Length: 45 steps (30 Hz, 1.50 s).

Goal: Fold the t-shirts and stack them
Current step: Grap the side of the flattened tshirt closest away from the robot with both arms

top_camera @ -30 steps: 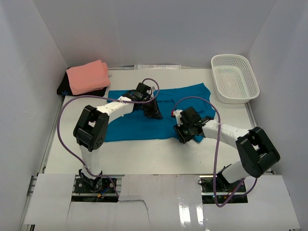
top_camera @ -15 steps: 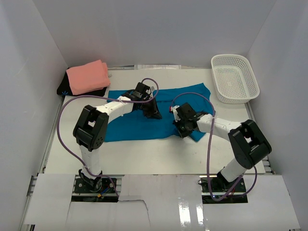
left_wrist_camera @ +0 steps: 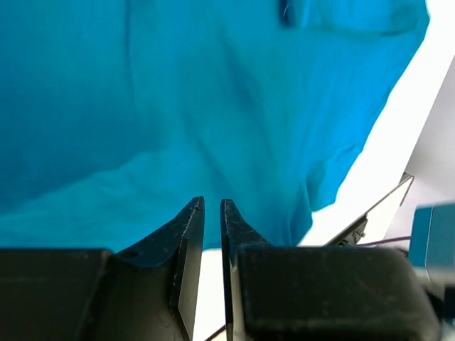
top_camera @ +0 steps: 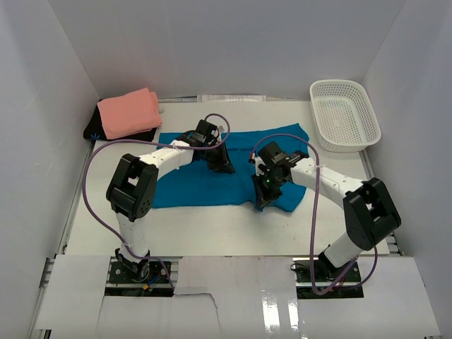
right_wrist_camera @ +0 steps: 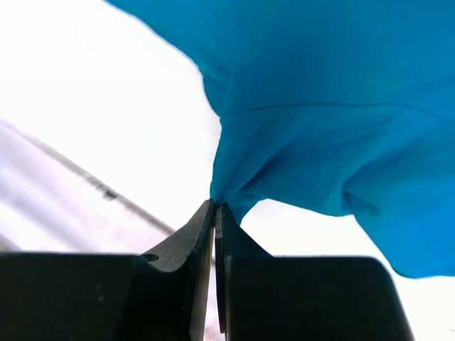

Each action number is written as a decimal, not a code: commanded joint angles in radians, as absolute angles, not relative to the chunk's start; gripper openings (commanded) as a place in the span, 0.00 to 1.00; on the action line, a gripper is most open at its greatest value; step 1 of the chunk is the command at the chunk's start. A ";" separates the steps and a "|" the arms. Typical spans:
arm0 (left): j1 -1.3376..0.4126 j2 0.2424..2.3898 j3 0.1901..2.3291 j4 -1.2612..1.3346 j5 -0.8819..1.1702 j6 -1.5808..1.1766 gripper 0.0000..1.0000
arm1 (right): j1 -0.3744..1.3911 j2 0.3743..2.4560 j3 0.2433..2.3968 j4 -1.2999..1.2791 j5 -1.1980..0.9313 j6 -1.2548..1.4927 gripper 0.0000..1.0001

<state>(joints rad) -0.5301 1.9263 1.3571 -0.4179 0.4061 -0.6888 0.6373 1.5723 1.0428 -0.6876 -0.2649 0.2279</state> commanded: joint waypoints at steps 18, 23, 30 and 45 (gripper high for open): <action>-0.528 1.862 1.344 -0.391 0.417 -0.690 0.26 | 0.555 1.588 1.229 -0.766 -0.538 0.193 0.37; -0.528 1.870 1.347 -0.390 0.420 -0.692 0.26 | 0.555 1.381 1.117 -0.755 -0.310 0.270 0.52; -0.528 1.873 1.364 -0.387 0.425 -0.693 0.26 | 0.558 0.951 0.777 -0.831 -0.096 0.599 0.50; -0.528 1.876 1.384 -0.400 0.425 -0.678 0.26 | 0.557 0.613 0.327 -0.537 -0.048 1.026 0.48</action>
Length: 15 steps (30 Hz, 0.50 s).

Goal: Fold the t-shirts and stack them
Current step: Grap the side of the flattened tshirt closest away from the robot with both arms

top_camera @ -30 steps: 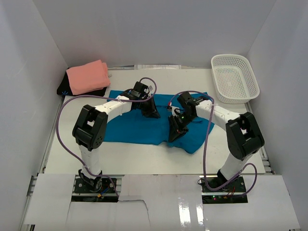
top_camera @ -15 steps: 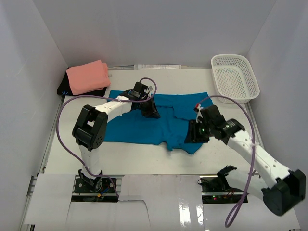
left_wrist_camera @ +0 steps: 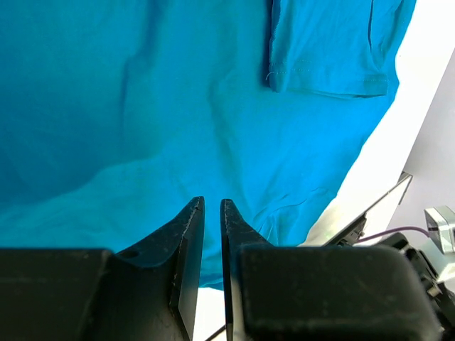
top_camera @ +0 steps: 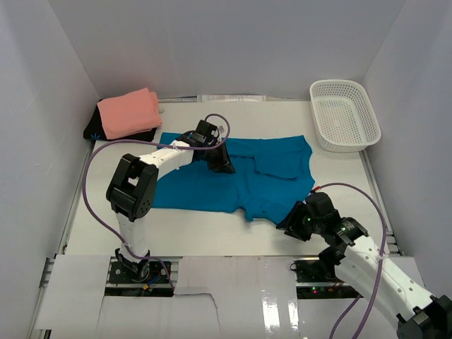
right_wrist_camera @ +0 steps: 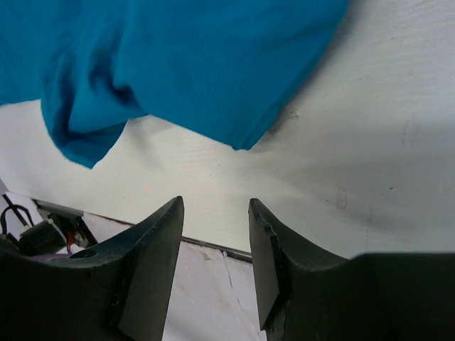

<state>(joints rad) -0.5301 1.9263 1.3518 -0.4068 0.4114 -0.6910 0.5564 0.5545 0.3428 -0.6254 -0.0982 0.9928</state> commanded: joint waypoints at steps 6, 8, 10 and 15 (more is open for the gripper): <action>-0.520 1.865 1.378 -0.400 0.420 -0.680 0.26 | 0.557 0.690 0.299 -0.471 0.047 1.037 0.48; -0.514 1.865 1.382 -0.402 0.432 -0.687 0.26 | 0.558 0.699 0.284 -0.459 0.061 1.048 0.48; -0.511 1.873 1.388 -0.400 0.443 -0.689 0.26 | 0.557 0.698 0.261 -0.437 0.090 1.066 0.48; -0.511 1.882 1.401 -0.400 0.452 -0.689 0.26 | 0.557 0.667 0.227 -0.391 0.179 1.072 0.46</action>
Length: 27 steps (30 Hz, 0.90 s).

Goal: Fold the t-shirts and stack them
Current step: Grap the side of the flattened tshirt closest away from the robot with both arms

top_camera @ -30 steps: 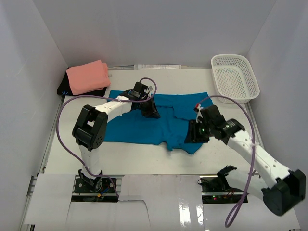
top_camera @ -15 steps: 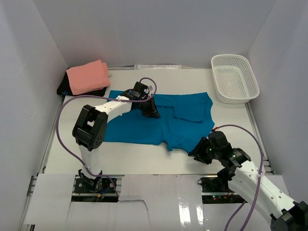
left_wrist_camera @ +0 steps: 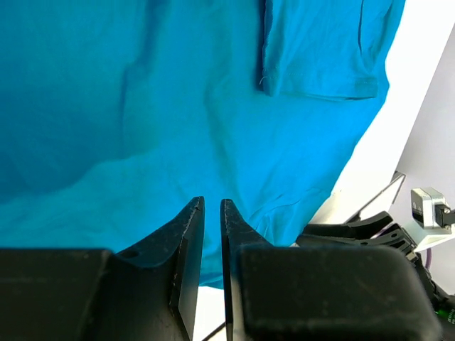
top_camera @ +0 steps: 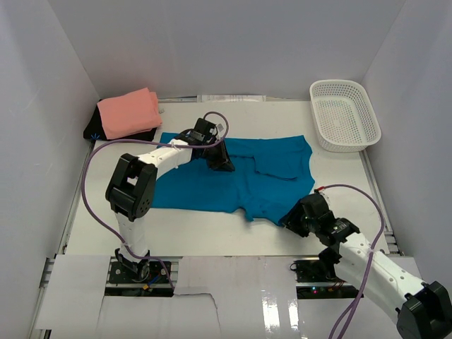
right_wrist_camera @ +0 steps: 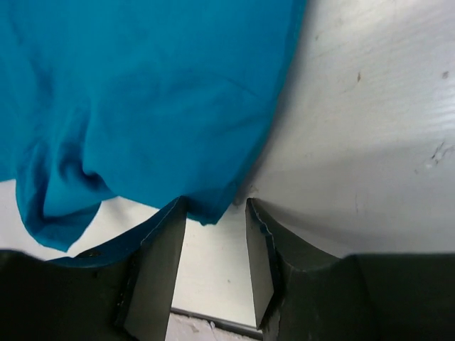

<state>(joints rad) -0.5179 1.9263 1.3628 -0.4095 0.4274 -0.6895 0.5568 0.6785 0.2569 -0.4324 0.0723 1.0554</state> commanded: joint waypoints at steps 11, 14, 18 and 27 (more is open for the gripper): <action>-0.509 1.884 1.397 -0.405 0.445 -0.686 0.26 | 0.555 0.750 0.342 -0.367 0.108 1.045 0.08; -0.508 1.879 1.396 -0.411 0.440 -0.681 0.26 | 0.539 0.752 0.444 -0.380 0.051 1.055 0.08; -0.506 1.878 1.397 -0.411 0.442 -0.683 0.26 | 0.511 0.810 0.549 -0.402 0.064 1.016 0.08; -0.506 1.859 1.378 -0.411 0.439 -0.680 0.26 | 0.420 1.115 0.756 -0.365 0.169 0.825 0.08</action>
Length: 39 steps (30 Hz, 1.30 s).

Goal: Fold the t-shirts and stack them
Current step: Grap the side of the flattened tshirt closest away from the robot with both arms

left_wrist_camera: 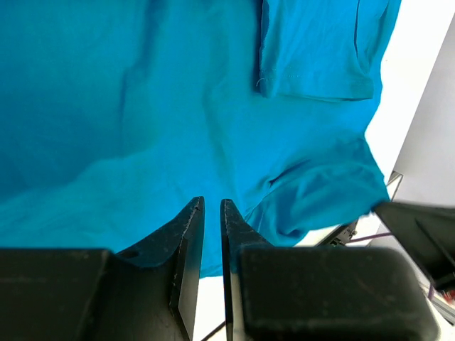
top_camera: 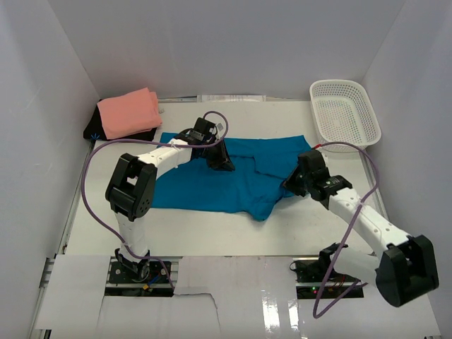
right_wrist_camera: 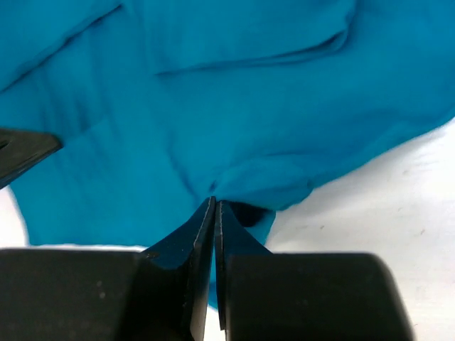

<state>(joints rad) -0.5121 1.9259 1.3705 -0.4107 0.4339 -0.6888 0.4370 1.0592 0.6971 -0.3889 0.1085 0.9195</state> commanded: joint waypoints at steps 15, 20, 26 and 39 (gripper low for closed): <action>-0.506 1.847 1.364 -0.410 0.440 -0.681 0.26 | 0.275 1.479 1.000 -0.172 0.055 0.693 0.08; -0.506 1.847 1.361 -0.410 0.442 -0.681 0.26 | 0.213 1.566 1.028 -0.164 -0.078 0.660 0.24; -0.508 1.853 1.356 -0.410 0.437 -0.681 0.26 | 0.210 1.487 0.973 -0.190 -0.097 0.592 0.35; -0.506 1.884 1.394 -0.408 0.446 -0.692 0.26 | 0.212 1.492 0.951 -0.348 -0.183 0.525 0.33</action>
<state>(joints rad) -0.5121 1.9228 1.3678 -0.4107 0.4339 -0.6903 0.2096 1.4609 0.9646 -0.3080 -0.1520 0.5594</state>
